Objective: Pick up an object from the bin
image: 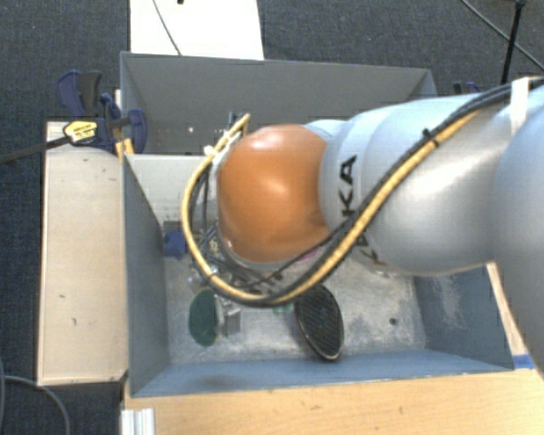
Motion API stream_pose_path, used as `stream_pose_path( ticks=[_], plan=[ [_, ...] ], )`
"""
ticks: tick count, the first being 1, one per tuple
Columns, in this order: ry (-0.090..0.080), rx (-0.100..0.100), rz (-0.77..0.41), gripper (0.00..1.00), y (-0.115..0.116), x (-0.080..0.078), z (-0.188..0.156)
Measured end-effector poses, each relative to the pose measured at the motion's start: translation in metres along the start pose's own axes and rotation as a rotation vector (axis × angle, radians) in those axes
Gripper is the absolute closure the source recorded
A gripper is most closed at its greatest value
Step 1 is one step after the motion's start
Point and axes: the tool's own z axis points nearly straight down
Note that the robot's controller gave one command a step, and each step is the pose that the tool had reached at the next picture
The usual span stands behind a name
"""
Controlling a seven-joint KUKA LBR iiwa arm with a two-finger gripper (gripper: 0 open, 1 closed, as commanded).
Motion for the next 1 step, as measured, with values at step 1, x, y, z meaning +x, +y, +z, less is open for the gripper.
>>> stream_pose_path(
  ticks=[1],
  plan=[
    [-0.002,0.000,0.031,1.00,-0.0078,-0.0207,-0.0648]
  ],
)
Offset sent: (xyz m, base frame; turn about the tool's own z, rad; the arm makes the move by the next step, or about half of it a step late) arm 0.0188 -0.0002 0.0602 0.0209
